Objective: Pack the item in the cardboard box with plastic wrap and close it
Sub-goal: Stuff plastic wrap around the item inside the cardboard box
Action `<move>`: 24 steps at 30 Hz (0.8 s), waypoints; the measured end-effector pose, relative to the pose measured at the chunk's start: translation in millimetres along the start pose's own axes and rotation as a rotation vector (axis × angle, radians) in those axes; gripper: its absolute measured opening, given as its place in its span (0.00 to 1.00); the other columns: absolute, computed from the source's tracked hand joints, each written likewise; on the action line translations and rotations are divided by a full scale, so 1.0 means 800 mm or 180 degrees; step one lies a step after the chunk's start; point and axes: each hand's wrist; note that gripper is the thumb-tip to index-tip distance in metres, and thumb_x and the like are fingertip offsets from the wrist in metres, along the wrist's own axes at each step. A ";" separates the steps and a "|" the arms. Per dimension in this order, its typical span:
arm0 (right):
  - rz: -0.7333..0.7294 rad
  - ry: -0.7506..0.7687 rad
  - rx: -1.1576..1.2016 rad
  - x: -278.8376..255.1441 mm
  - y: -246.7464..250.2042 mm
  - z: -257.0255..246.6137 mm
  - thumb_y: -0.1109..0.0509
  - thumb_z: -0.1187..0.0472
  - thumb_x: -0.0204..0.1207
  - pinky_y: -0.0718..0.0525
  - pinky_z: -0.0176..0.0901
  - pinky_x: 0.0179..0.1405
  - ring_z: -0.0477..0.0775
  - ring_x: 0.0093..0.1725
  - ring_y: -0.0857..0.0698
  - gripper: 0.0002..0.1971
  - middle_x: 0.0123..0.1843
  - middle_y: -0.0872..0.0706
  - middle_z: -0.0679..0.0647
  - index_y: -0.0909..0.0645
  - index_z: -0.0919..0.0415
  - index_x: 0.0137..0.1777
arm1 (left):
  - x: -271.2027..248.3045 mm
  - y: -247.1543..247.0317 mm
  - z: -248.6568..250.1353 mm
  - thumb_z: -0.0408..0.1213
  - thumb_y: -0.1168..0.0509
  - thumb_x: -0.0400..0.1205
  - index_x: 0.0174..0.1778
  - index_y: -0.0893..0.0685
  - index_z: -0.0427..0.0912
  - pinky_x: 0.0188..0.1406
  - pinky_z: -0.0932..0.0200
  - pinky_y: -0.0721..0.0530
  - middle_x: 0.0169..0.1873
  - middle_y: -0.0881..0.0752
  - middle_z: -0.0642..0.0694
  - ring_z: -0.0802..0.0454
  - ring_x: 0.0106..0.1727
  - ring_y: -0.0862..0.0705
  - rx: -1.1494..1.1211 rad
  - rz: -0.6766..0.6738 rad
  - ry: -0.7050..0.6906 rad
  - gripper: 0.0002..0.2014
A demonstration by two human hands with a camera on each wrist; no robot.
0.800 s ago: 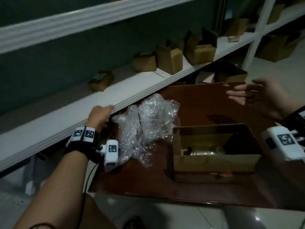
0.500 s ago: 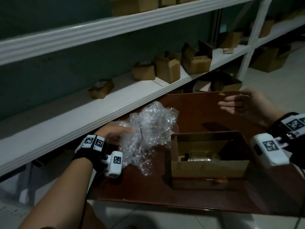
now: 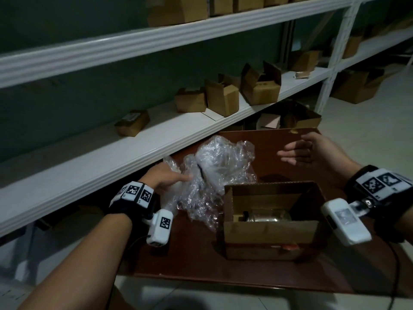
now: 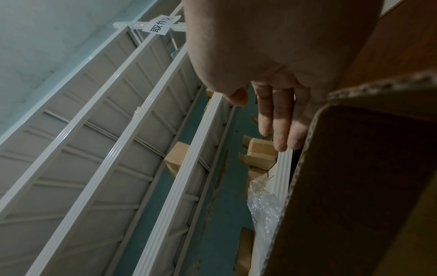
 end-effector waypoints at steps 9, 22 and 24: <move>-0.0057 0.0059 -0.0081 -0.002 -0.005 0.001 0.47 0.51 0.88 0.16 0.53 0.67 0.63 0.60 0.10 0.26 0.55 0.08 0.67 0.20 0.73 0.66 | 0.008 0.006 -0.025 0.43 0.19 0.78 0.65 0.23 0.28 0.50 0.40 0.09 0.60 0.15 0.31 0.37 0.52 0.15 -0.0088 -0.0073 0.0632 0.30; -0.0322 0.0164 -0.0202 -0.009 -0.018 0.001 0.47 0.52 0.88 0.17 0.53 0.67 0.63 0.59 0.09 0.24 0.55 0.08 0.68 0.18 0.71 0.61 | 0.001 0.095 0.014 0.55 0.13 0.63 0.55 0.11 0.44 0.55 0.45 0.12 0.51 0.09 0.45 0.42 0.52 0.11 -0.0861 0.1678 -0.0320 0.29; -0.0331 0.0119 -0.0238 -0.009 -0.017 0.003 0.47 0.52 0.89 0.17 0.54 0.68 0.63 0.59 0.09 0.24 0.55 0.08 0.67 0.18 0.72 0.62 | 0.004 0.085 0.022 0.49 0.12 0.63 0.57 0.11 0.41 0.51 0.45 0.10 0.52 0.09 0.42 0.42 0.52 0.11 -0.0858 0.1121 -0.0246 0.30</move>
Point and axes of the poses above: each hand's wrist, its own x-axis towards the middle knuckle, its own y-axis out of the back of the hand, z = x × y
